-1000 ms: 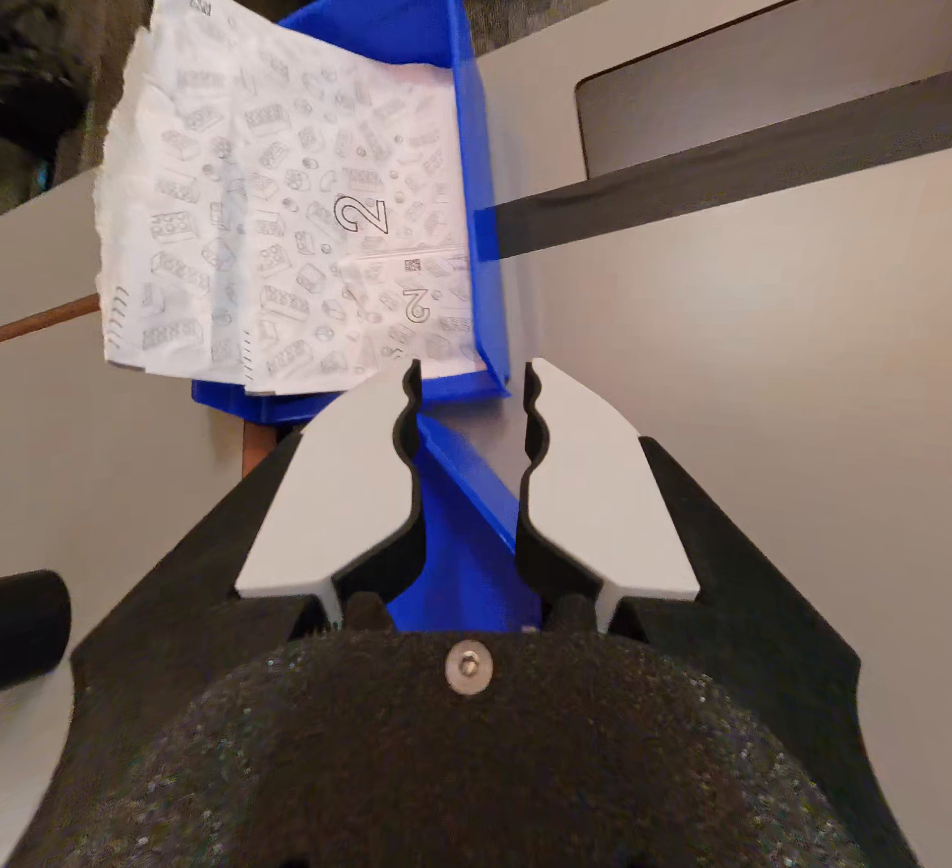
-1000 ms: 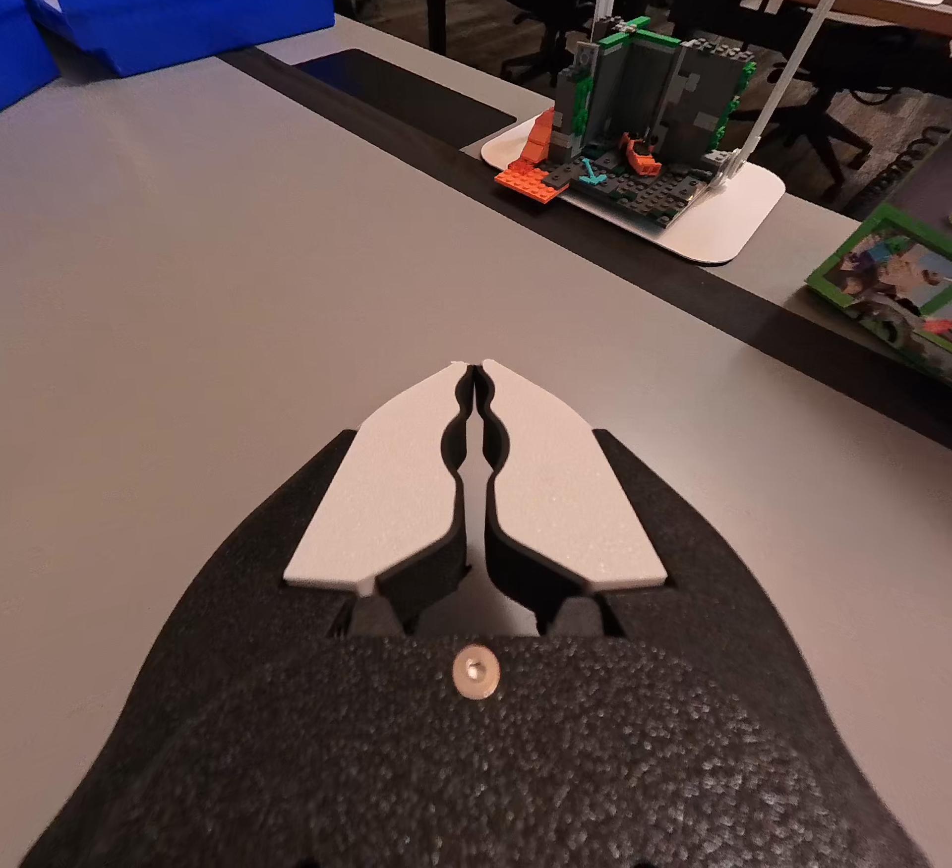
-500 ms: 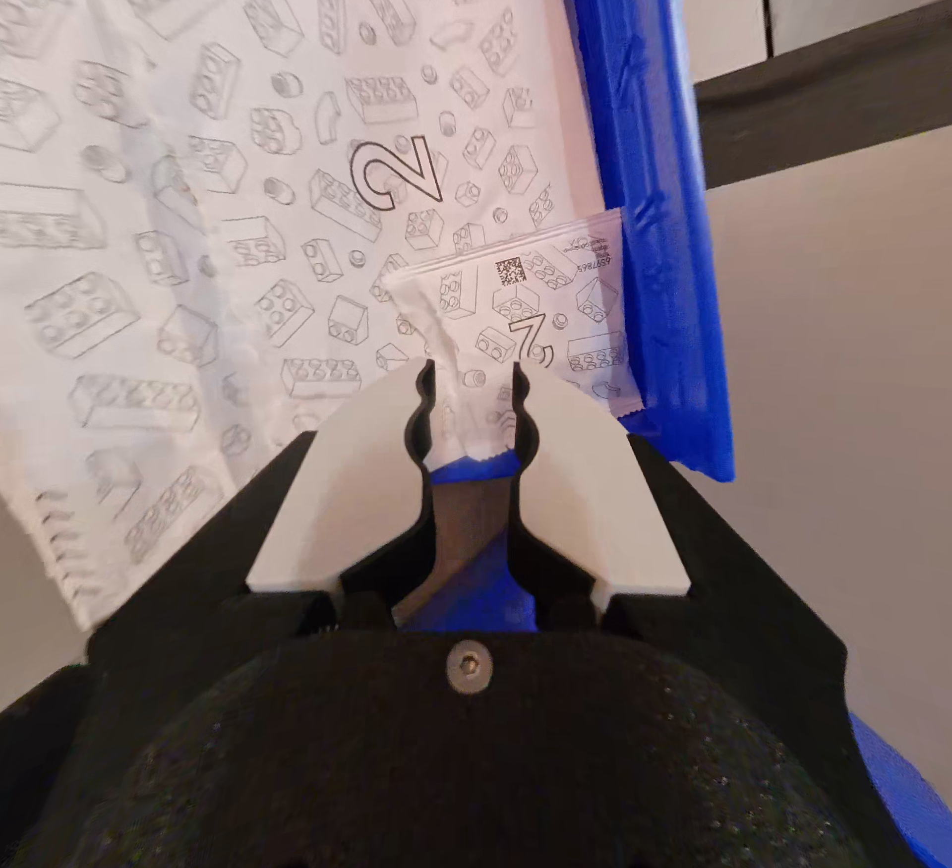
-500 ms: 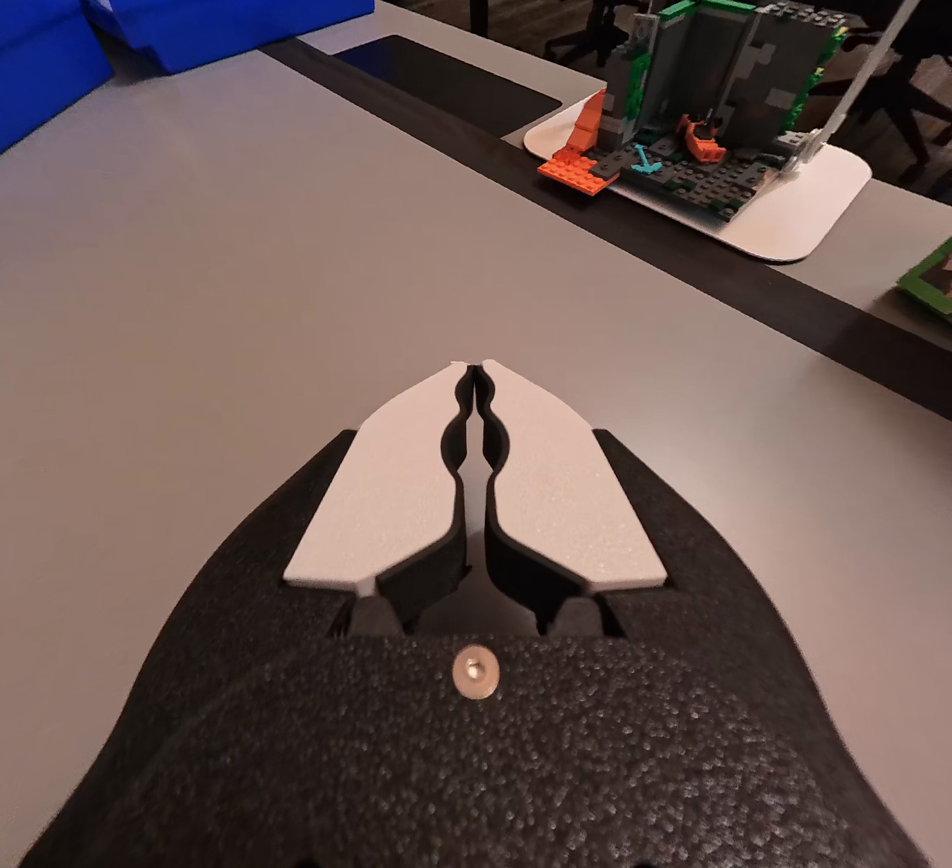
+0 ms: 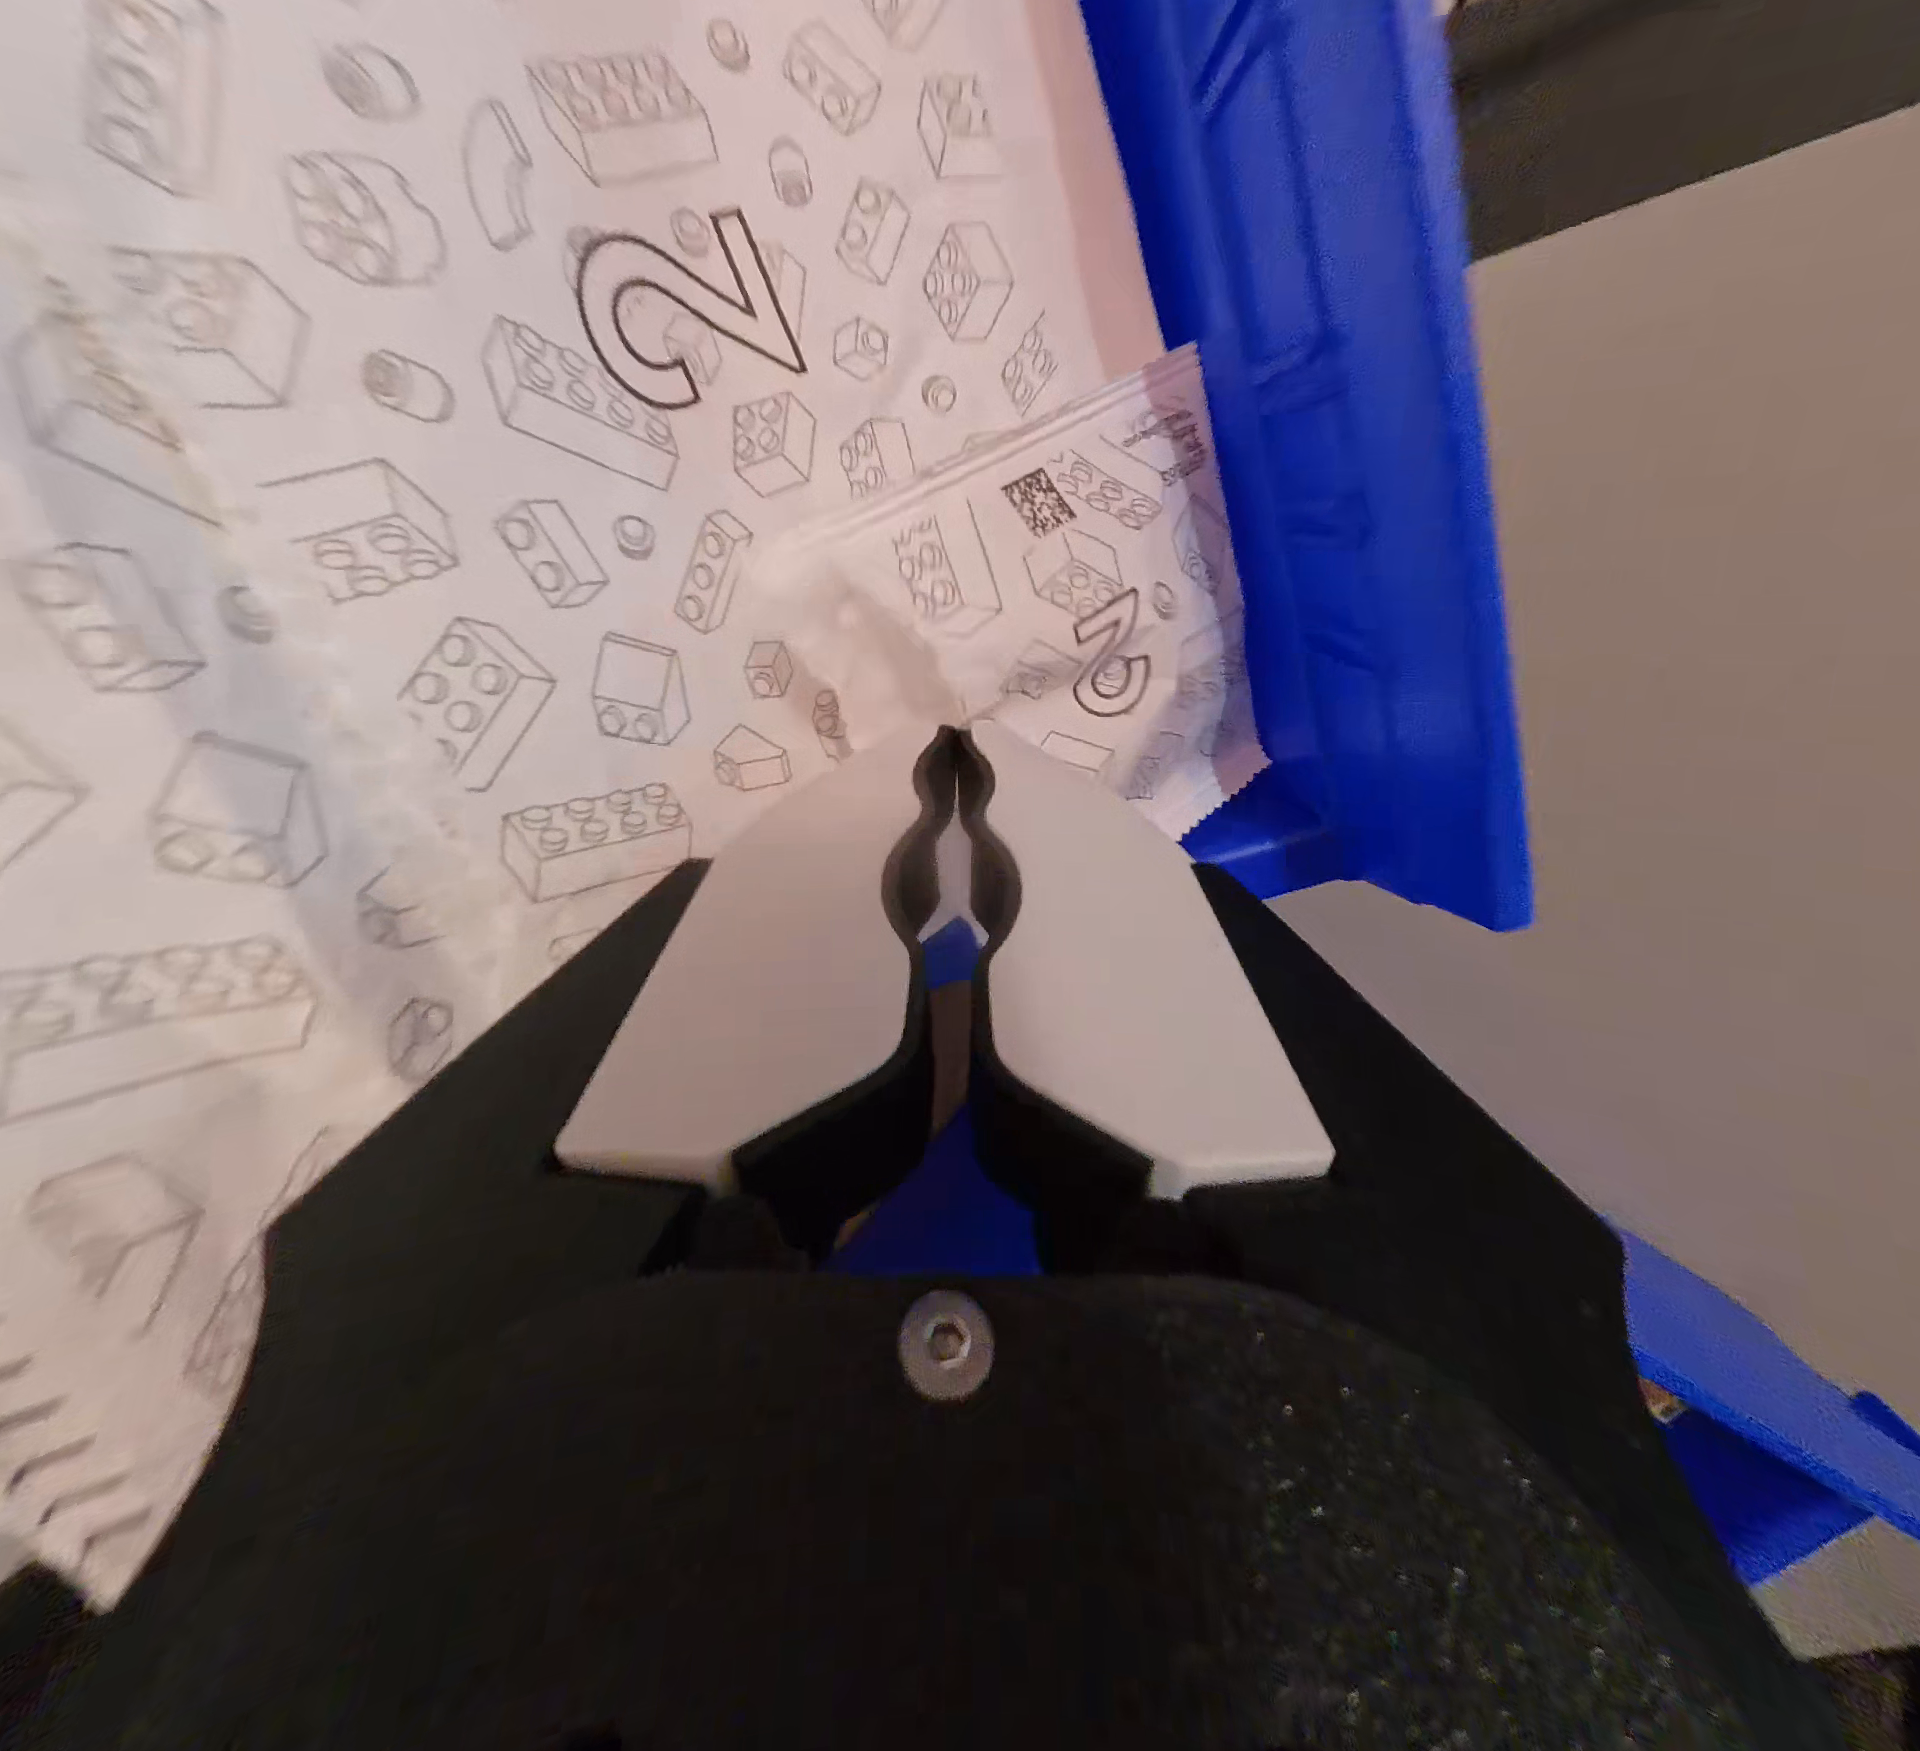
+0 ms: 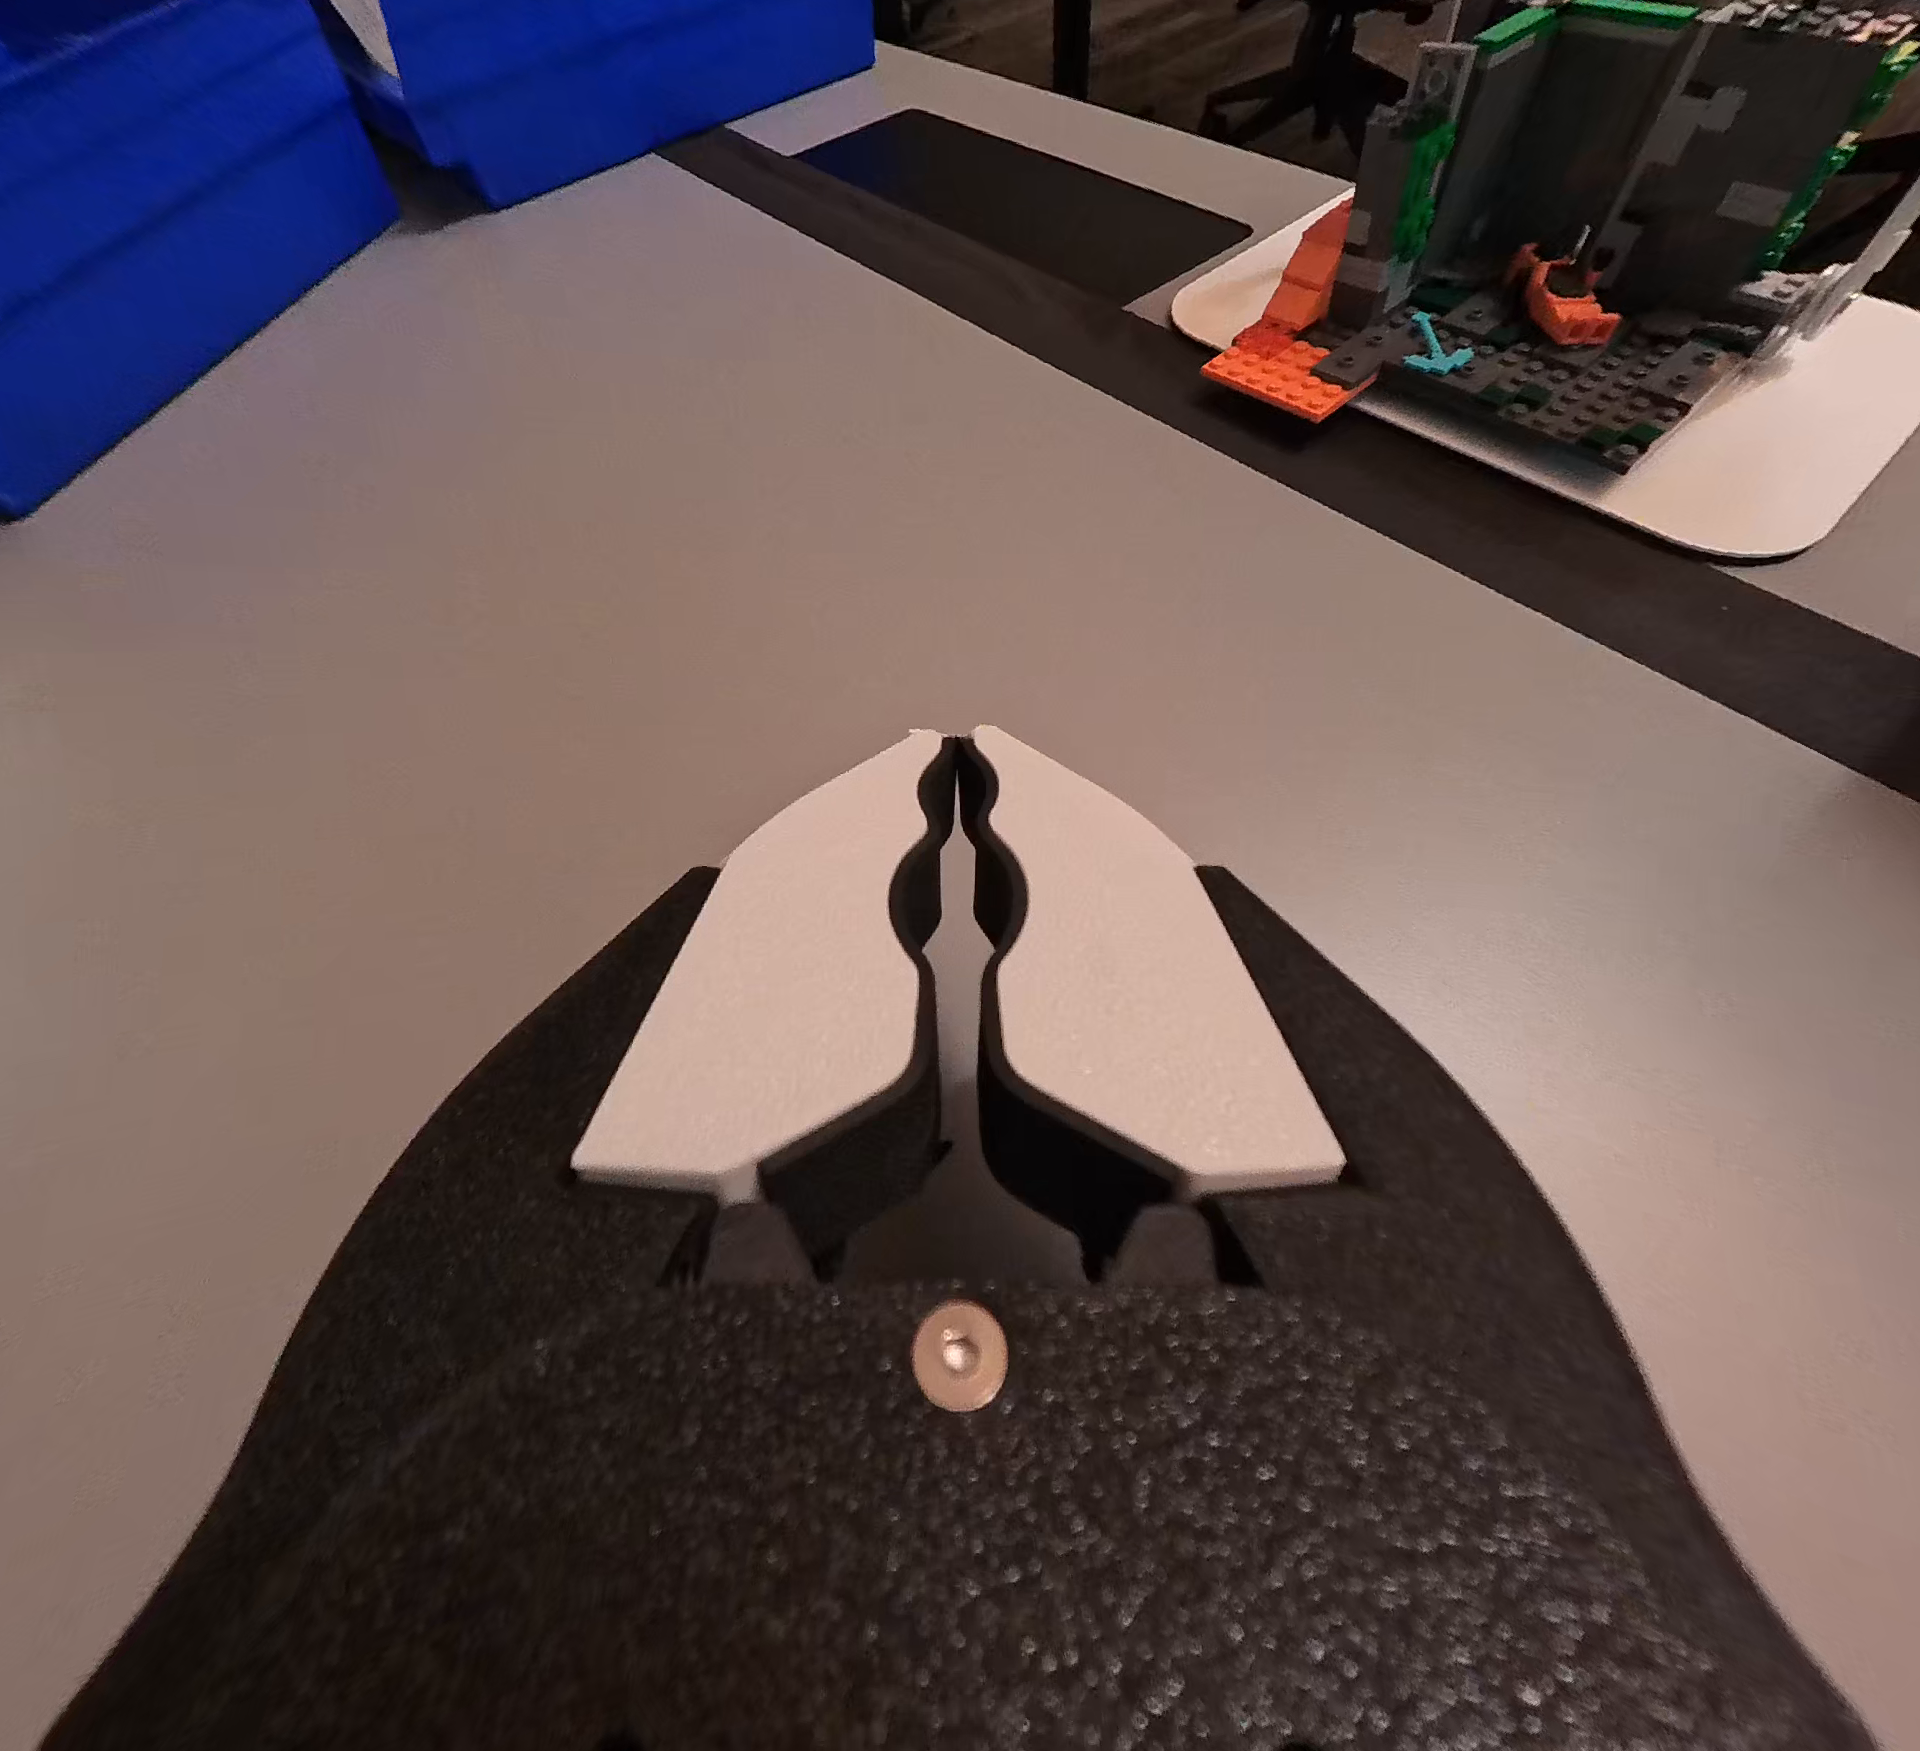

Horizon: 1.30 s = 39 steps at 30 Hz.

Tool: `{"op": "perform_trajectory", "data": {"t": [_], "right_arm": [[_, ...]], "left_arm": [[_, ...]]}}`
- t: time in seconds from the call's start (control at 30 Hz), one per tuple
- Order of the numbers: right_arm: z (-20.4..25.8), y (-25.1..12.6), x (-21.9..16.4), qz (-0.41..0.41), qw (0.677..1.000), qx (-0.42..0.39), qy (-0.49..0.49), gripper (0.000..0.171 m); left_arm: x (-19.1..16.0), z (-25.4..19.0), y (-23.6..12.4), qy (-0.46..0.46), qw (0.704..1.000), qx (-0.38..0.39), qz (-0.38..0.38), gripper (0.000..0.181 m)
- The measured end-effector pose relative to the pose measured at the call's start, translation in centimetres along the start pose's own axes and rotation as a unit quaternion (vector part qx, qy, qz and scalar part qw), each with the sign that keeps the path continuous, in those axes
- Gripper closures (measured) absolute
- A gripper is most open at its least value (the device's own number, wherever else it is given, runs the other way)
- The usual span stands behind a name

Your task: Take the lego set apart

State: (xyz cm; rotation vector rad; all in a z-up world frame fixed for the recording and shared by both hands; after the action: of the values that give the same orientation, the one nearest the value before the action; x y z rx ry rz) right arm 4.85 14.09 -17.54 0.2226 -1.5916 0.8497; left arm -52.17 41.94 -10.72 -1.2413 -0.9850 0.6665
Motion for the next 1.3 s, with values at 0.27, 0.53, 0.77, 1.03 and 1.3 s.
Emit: {"op": "perform_trajectory", "data": {"t": [0.27, 0.53, 0.77, 1.03, 1.3], "right_arm": [[0.3, -0.4, 0.5, -0.011, 1.0, 0.003, 0.004, 0.171], [0.0, -0.9, 0.5, -0.018, 1.0, 0.005, 0.021, 0.171], [0.1, -1.0, 0.7, -0.021, 1.0, 0.008, 0.021, 0.171], [0.3, -0.9, 0.7, -0.018, 1.0, 0.015, 0.017, 0.171], [0.1, -1.1, 0.4, -0.018, 0.999, 0.015, 0.023, 0.171]], "left_arm": [[0.6, -1.7, -4.4, 0.033, 0.997, 0.051, -0.044, 0.18], [1.6, -3.8, -7.2, 0.087, 0.989, 0.111, -0.036, 0.181], [4.4, -7.1, -10.8, 0.141, 0.977, 0.149, -0.058, 0.181], [9.8, -14.3, -9.3, 0.229, 0.962, 0.12, -0.084, 0.181], [13.2, -22.5, -2.3, 0.336, 0.938, 0.053, -0.073, 0.181]]}}
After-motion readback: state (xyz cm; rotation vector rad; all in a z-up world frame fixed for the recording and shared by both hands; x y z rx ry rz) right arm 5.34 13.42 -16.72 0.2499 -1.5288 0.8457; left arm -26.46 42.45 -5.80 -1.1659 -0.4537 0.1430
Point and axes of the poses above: each gripper's, where its closed fingertips meet, y out along the fingers, x out of its top, z = x × y across the jaws, the point moved 9 cm from there along -y, back along the fingers, and after that the axes turned 4 degrees about -y, right-handed, at the moved point
